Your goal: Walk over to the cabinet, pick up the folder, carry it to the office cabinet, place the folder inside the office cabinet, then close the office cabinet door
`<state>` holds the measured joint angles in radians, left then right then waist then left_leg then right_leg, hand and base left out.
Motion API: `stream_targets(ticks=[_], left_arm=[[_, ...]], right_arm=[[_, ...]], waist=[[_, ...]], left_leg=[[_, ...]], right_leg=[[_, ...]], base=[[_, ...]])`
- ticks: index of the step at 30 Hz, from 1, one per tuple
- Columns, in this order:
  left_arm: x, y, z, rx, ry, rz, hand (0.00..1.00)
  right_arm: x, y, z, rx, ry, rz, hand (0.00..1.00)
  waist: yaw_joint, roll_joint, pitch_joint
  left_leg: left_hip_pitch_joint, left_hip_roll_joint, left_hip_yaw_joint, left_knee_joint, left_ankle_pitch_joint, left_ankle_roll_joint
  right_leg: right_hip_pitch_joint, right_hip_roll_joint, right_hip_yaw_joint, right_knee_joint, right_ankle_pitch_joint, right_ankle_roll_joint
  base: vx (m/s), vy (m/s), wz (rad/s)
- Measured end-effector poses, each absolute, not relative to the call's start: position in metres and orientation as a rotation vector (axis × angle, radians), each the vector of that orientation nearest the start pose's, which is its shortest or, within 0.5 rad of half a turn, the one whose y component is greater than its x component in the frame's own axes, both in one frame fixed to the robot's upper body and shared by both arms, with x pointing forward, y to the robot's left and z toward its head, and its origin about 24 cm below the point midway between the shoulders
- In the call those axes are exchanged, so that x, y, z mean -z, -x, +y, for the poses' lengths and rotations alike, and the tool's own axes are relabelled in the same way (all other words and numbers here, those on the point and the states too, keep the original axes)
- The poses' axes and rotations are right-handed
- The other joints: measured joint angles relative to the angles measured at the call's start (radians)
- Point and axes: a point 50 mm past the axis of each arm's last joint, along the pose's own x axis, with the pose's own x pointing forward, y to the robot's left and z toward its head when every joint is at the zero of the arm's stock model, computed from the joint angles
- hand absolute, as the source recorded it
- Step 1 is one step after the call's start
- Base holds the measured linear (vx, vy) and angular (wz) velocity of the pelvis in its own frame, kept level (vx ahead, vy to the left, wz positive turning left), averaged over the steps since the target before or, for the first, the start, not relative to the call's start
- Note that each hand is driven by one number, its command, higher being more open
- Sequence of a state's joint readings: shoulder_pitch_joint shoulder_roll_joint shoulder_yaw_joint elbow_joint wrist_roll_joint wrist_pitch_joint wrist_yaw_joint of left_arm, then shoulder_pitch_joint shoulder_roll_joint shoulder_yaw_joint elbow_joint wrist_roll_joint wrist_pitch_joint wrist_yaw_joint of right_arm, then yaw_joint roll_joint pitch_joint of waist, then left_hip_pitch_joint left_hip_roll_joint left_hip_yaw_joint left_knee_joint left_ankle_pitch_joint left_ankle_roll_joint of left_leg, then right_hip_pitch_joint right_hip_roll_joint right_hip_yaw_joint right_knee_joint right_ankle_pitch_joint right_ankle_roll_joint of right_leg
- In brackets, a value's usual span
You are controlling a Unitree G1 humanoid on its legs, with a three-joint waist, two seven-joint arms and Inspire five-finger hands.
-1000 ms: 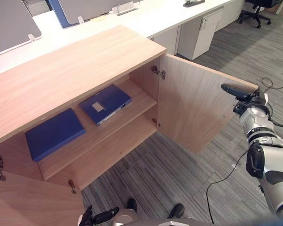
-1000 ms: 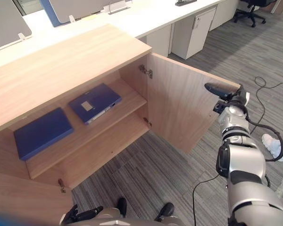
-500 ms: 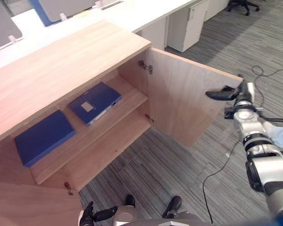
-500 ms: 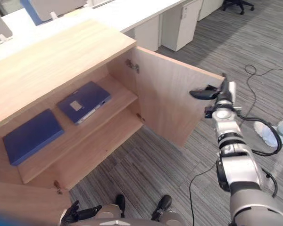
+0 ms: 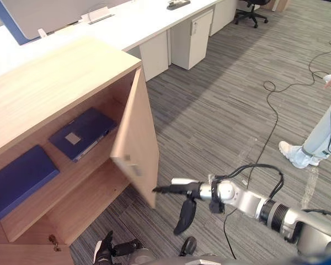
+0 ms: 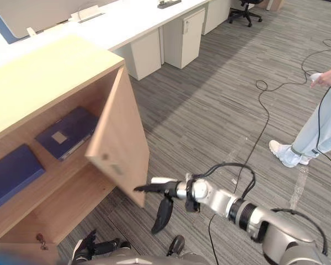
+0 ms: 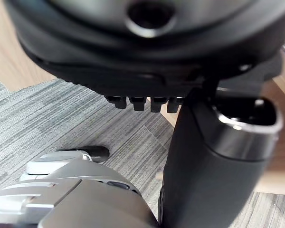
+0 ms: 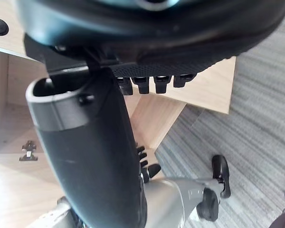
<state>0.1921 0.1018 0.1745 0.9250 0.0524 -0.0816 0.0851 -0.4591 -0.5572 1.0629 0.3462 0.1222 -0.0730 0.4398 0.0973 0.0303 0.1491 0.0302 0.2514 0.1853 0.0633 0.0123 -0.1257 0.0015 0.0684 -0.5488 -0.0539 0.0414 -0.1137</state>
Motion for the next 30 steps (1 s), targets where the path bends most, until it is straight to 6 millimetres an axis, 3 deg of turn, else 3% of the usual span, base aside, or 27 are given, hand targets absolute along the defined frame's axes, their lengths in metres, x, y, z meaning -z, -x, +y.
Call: stream_targets(ticks=[4,6,10,12,13,14,15,16,17,18,19,21,22,23,25,26,28,29,30], left_arm=[[0.151,-0.079,0.226,-0.319,-0.114,1.024,1.0],[0.151,-0.077,0.229,-0.326,-0.132,1.032,1.0],[0.151,-0.079,0.226,-0.33,-0.128,1.028,1.0],[0.152,-0.081,0.22,-0.326,-0.114,1.028,1.0],[0.152,-0.082,0.219,-0.323,-0.114,1.028,1.0],[0.153,-0.083,0.215,-0.322,-0.096,1.025,1.0],[0.152,-0.088,0.212,-0.33,-0.073,1.012,1.0],[0.152,-0.09,0.211,-0.333,-0.061,1.001,1.0],[0.15,-0.096,0.21,-0.337,-0.045,0.981,1.0],[0.149,-0.101,0.212,-0.356,-0.021,0.97,1.0],[0.147,-0.109,0.214,-0.366,0.01,0.947,1.0],[0.145,-0.117,0.212,-0.368,0.089,0.923,1.0],[0.143,-0.12,0.216,-0.375,0.108,0.908,1.0],[0.143,-0.118,0.216,-0.384,0.124,0.913,1.0],[0.147,-0.105,0.207,-0.422,0.23,0.927,1.0],[0.148,-0.101,0.206,-0.432,0.251,0.93,1.0],[0.149,-0.095,0.198,-0.464,0.361,0.921,1.0],[0.149,-0.096,0.199,-0.476,0.392,0.911,1.0],[0.148,-0.094,0.204,-0.523,0.443,0.896,1.0]], right_arm=[[0.057,-0.214,-0.092,-1.289,0.824,0.445,1.0],[0.076,-0.197,-0.094,-1.297,0.83,0.516,1.0],[0.095,-0.186,-0.095,-1.239,0.811,0.591,1.0],[0.106,-0.192,-0.1,-1.11,0.826,0.638,1.0],[0.11,-0.192,-0.103,-1.065,0.819,0.666,1.0],[0.119,-0.191,-0.113,-0.953,0.777,0.744,1.0],[0.126,-0.191,-0.124,-0.821,0.716,0.817,1.0],[0.129,-0.191,-0.129,-0.756,0.684,0.849,1.0],[0.132,-0.191,-0.136,-0.654,0.63,0.889,1.0],[0.134,-0.191,-0.14,-0.537,0.559,0.916,1.0],[0.136,-0.19,-0.144,-0.413,0.476,0.943,1.0],[0.14,-0.183,-0.154,-0.26,0.38,0.98,1.0],[0.144,-0.175,-0.154,-0.199,0.32,1.013,1.0],[0.147,-0.17,-0.153,-0.179,0.296,1.035,1.0],[0.157,-0.144,-0.162,-0.1,0.285,1.115,1.0],[0.157,-0.143,-0.163,-0.096,0.283,1.117,1.0],[0.16,-0.132,-0.167,-0.06,0.25,1.139,1.0],[0.16,-0.132,-0.167,-0.049,0.234,1.141,1.0],[0.162,-0.127,-0.165,-0.028,0.199,1.16,1.0]], waist=[[0.0,-0.022,-0.015],[-0.002,-0.039,-0.025],[-0.005,-0.037,-0.025],[-0.001,-0.034,-0.021],[-0.004,-0.033,-0.019],[-0.011,-0.029,-0.016],[-0.013,-0.017,-0.007],[-0.013,-0.006,0.0],[-0.015,0.008,0.006],[-0.017,0.01,0.004],[-0.026,0.003,0.005],[-0.031,-0.013,0.009],[-0.009,-0.041,0.016],[-0.009,-0.039,0.022],[0.005,-0.002,0.011],[0.006,0.004,0.006],[0.007,0.022,-0.015],[0.012,0.011,-0.012],[0.03,-0.022,-0.013]], left_leg=[[0.023,-0.01,0.026,-0.006,-0.021,-0.015],[0.026,-0.024,0.045,0.005,-0.036,-0.002],[0.026,-0.048,0.051,0.02,-0.055,0.006],[0.006,-0.099,0.026,0.067,-0.081,0.043],[0.004,-0.119,0.003,0.077,-0.087,0.044],[0.007,-0.148,-0.054,0.083,-0.095,0.048],[0.002,-0.168,-0.121,0.099,-0.094,0.057],[-0.009,-0.174,-0.161,0.115,-0.093,0.062],[-0.035,-0.178,-0.235,0.141,-0.093,0.062],[-0.092,-0.19,-0.349,0.17,-0.091,0.059],[-0.154,-0.223,-0.471,0.185,-0.09,0.057],[-0.213,-0.279,-0.614,0.17,-0.088,0.06],[-0.211,-0.29,-0.642,0.109,-0.086,0.058],[-0.212,-0.293,-0.663,0.103,-0.081,0.046],[-0.288,-0.308,-0.66,0.404,-0.113,0.002],[-0.28,-0.293,-0.662,0.429,-0.122,-0.007],[-0.253,-0.21,-0.658,0.381,-0.208,-0.027],[-0.261,-0.206,-0.662,0.358,-0.191,-0.043],[-0.262,-0.205,-0.649,0.321,-0.156,-0.017]], right_leg=[[0.0,-0.014,0.024,0.014,0.006,0.012],[-0.001,-0.029,0.041,0.014,0.016,0.031],[-0.023,-0.068,0.049,0.07,0.005,0.042],[-0.126,-0.19,0.043,0.341,-0.125,0.084],[-0.135,-0.23,0.034,0.405,-0.155,0.101],[-0.16,-0.3,0.054,0.553,-0.169,0.094],[-0.197,-0.34,0.142,0.691,-0.147,0.088],[-0.223,-0.342,0.2,0.755,-0.123,0.086],[-0.255,-0.32,0.295,0.791,-0.144,0.102],[-0.264,-0.244,0.472,0.739,-0.196,0.109],[-0.248,-0.178,0.669,0.647,-0.232,0.141],[-0.184,-0.152,0.836,0.517,-0.278,0.197],[-0.153,-0.165,0.85,0.479,-0.293,0.225],[-0.149,-0.18,0.794,0.487,-0.302,0.219],[-0.101,-0.202,0.602,0.497,-0.326,0.2],[-0.09,-0.197,0.564,0.496,-0.33,0.192],[-0.064,-0.171,0.403,0.492,-0.354,0.173],[-0.06,-0.175,0.377,0.492,-0.358,0.171],[-0.043,-0.185,0.342,0.481,-0.358,0.171]], base=[[0.04,0.112,-0.17],[-0.01,0.132,-0.21],[-0.03,0.128,-0.11],[-0.04,0.207,0.17],[-0.01,0.089,0.83],[-0.01,0.045,1.38],[-0.01,0.038,1.62],[-0.04,0.012,1.8],[-0.06,-0.057,2.09],[-0.09,-0.14,2.86],[-0.07,-0.186,2.86],[-0.06,-0.322,3.0],[-0.1,-0.391,2.68],[-0.17,-0.377,2.46],[-0.15,-0.284,2.2],[-0.06,-0.231,1.84],[0.0,-0.168,1.86],[0.03,-0.093,1.37],[0.03,-0.038,0.79]])
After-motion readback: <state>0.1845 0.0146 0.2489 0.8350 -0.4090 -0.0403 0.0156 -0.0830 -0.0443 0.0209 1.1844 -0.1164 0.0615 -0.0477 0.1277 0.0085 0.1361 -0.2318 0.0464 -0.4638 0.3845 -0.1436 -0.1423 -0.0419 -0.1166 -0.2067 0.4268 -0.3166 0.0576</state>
